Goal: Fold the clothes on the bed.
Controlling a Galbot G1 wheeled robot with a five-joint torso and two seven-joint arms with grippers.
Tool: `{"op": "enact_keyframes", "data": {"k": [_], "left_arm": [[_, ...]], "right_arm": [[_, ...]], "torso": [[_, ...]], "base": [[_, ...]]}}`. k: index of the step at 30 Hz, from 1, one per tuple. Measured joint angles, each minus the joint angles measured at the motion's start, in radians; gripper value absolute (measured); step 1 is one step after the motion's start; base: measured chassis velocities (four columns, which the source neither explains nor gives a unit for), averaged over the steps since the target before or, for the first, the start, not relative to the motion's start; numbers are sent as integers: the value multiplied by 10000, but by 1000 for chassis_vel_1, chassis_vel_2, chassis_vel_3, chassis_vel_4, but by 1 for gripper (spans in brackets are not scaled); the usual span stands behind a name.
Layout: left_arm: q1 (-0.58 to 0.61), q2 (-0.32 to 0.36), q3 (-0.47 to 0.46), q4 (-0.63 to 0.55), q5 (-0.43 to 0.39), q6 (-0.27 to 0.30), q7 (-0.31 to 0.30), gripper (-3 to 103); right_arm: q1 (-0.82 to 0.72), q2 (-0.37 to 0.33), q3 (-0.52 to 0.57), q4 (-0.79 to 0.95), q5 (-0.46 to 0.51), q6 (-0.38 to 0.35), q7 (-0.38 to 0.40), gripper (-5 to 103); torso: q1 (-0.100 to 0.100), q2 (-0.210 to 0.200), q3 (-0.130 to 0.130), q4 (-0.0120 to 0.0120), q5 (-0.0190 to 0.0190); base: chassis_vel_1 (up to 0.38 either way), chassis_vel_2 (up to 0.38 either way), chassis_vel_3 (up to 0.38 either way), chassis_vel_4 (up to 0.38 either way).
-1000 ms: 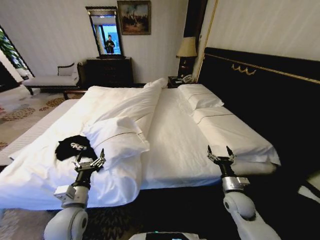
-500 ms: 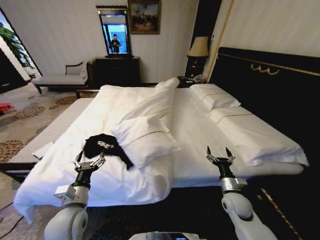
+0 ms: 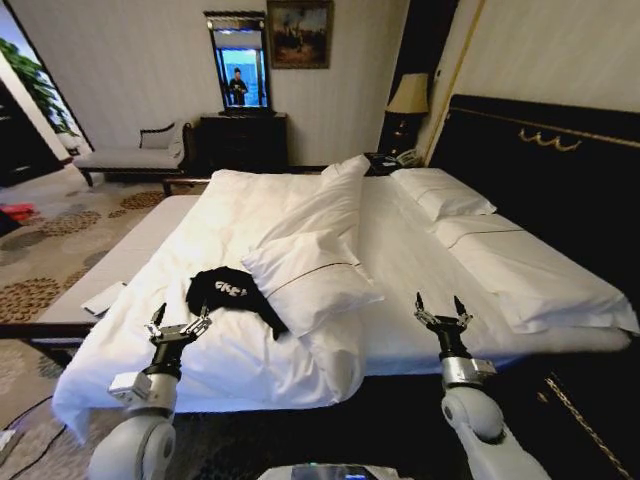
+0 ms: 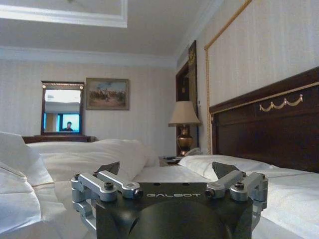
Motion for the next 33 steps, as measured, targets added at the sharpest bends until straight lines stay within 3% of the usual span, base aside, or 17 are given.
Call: {"op": "enact_keyframes", "data": {"k": [11,18,20,21,23,24,26,27,31,33], "left_arm": [[16,-8,-46,-77,-34,-10,-61,100],[127,32,-163,-261,-8,1,-115,100],[143,49,-231,-286,-5,1,-144,100],[143,49,-231,-286,-5,1,-144,100],[170,59,-283,-245,36,0,-151,100],[170,59,-283,-245,36,0,-151,100],[202,56,-328,-169,101,-6,-165,100],[202,56,-328,-169,101,-6,-165,100],[251,64,-416,-61,200,-9,-202,100],[269,65,-433,-50,212,-8,-208,100]], "right_arm": [[149,-6,-235,-131,-11,-84,216,100],[836,-1076,-831,44,1651,-388,496,100],[1347,-1822,-1075,405,3511,-1267,747,100],[1347,-1822,-1075,405,3511,-1267,747,100],[2236,-2376,-1393,861,6021,-2581,1518,100],[2236,-2376,-1393,861,6021,-2581,1518,100],[3366,-2680,-1757,994,8148,-3330,1940,100],[3366,-2680,-1757,994,8148,-3330,1940,100],[5301,-2855,-2772,551,10697,-4147,2253,100],[5745,-2852,-3080,364,11104,-4307,2310,100]], "torso": [[-2,1,-1,-3,-2],[3,-1,1,-2,-3],[3,-1,0,1,-5],[3,-1,0,1,-5],[0,0,-1,-5,-4],[0,0,-1,-5,-4],[-1,0,-2,0,-5],[-1,0,-2,0,-5],[2,-1,0,-1,-4],[2,-1,0,0,-4]], "base": [[0,0,0,0],[-16,6,9,-11],[0,0,0,0],[0,0,0,0],[0,0,0,0],[0,0,0,0],[0,0,0,0],[0,0,0,0],[0,0,0,0],[0,0,0,0]]}}
